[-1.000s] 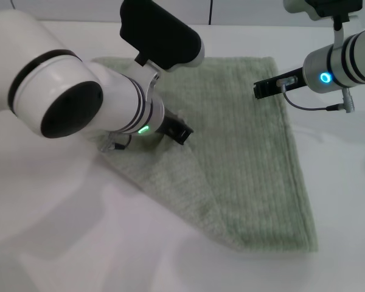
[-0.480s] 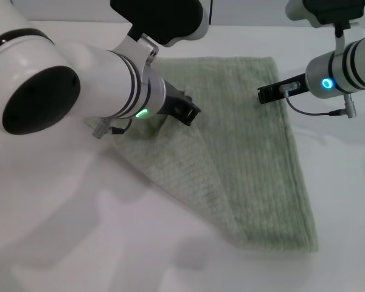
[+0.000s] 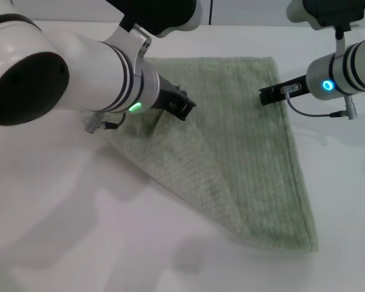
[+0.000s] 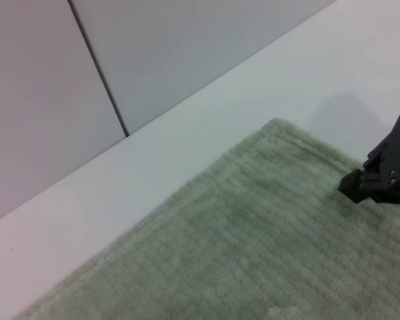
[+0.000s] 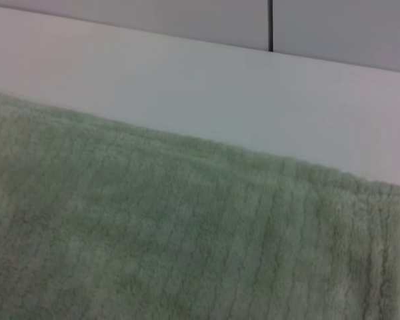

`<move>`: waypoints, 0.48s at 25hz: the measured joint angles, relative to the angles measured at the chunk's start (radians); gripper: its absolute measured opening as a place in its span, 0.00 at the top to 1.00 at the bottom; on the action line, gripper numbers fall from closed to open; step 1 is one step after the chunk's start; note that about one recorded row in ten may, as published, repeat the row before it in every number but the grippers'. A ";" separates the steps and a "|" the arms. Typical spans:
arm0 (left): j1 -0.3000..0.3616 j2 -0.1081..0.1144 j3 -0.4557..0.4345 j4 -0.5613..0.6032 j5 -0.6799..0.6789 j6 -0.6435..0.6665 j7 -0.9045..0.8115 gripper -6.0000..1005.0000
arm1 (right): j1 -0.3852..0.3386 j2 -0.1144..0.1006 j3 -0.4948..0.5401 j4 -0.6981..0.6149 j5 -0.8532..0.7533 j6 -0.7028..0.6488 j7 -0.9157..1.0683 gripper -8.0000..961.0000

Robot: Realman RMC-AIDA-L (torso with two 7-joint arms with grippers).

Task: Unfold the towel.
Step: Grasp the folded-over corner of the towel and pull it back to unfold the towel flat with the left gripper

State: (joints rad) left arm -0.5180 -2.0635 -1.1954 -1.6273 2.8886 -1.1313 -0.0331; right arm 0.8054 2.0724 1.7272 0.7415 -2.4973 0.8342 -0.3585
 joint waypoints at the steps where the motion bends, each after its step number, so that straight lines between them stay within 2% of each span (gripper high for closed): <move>1: 0.001 0.000 -0.004 -0.003 0.000 -0.006 0.002 0.94 | 0.000 0.000 0.000 -0.001 0.000 -0.001 0.000 0.99; 12: 0.029 0.001 -0.050 -0.041 0.000 -0.046 0.022 0.94 | 0.000 0.000 0.000 -0.005 0.000 -0.006 0.000 0.99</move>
State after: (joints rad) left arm -0.4892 -2.0629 -1.2453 -1.6681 2.8885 -1.1773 -0.0110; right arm 0.8053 2.0724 1.7276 0.7360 -2.4974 0.8286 -0.3583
